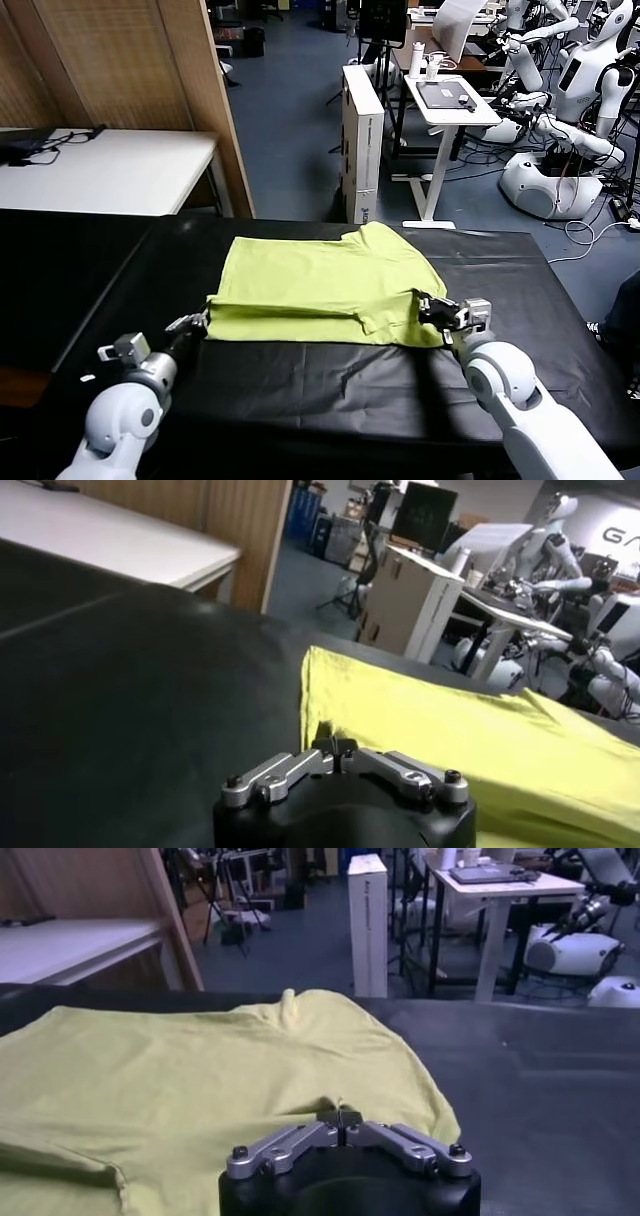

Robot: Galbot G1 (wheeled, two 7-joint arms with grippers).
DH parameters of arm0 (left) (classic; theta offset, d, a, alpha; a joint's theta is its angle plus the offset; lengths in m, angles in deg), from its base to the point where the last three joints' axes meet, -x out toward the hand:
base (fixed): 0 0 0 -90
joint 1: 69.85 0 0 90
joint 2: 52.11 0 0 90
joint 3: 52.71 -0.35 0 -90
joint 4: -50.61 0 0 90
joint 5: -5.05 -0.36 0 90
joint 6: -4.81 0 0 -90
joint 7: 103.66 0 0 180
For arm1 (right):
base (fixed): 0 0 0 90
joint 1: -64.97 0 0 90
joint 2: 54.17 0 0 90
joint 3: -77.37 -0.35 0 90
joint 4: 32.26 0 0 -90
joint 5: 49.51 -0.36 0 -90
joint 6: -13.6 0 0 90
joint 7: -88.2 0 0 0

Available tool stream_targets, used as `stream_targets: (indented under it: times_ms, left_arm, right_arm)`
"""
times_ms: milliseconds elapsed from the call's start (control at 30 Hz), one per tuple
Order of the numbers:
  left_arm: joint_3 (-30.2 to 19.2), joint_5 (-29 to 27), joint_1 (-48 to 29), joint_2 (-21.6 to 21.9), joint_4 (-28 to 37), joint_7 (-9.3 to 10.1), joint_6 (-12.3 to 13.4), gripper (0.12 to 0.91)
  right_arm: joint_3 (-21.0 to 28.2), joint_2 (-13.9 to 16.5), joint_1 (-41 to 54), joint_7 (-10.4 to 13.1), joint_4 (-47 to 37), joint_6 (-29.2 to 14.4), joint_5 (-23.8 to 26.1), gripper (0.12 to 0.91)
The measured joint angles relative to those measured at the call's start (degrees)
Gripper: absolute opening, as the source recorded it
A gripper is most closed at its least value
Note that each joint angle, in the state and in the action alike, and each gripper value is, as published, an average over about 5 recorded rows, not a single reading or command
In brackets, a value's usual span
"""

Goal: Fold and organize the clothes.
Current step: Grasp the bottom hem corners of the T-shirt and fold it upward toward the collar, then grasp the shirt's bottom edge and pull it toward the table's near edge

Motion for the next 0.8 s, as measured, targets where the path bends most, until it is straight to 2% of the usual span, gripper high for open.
stream_targets:
  times_ms: [100, 200, 300, 400, 500, 800]
  left_arm:
    - [0.1, -0.3, 0.2, -0.1, 0.5, 0.03, -0.1, 0.378]
    - [0.6, -0.4, 1.0, 0.0, 0.2, 0.1, -0.3, 0.567]
    - [1.2, -0.5, 2.1, 0.2, -0.7, 0.13, -0.8, 0.75]
    - [1.8, -0.7, 3.7, 0.4, -2.1, 0.13, -1.1, 0.872]
    - [2.2, -0.9, 5.7, 0.2, -3.9, 0.09, -1.3, 0.902]
    - [2.1, -2.9, 10.4, -1.9, -7.3, -0.12, -1.1, 0.907]
  right_arm:
    - [-1.6, 1.4, -2.1, -0.5, 2.2, 1.0, -0.9, 0.715]
    - [-3.5, 2.9, -4.7, -1.3, 4.4, 0.8, -0.7, 0.856]
    - [-5.5, 4.4, -7.7, -2.2, 6.2, 0.0, -0.2, 0.9]
    - [-7.3, 5.2, -10.6, -2.9, 7.1, -1.0, 0.8, 0.906]
    - [-8.5, 5.4, -12.8, -3.2, 7.3, -1.5, 1.8, 0.907]
    - [-10.1, 5.5, -16.4, -3.9, 7.9, -1.7, 2.5, 0.907]
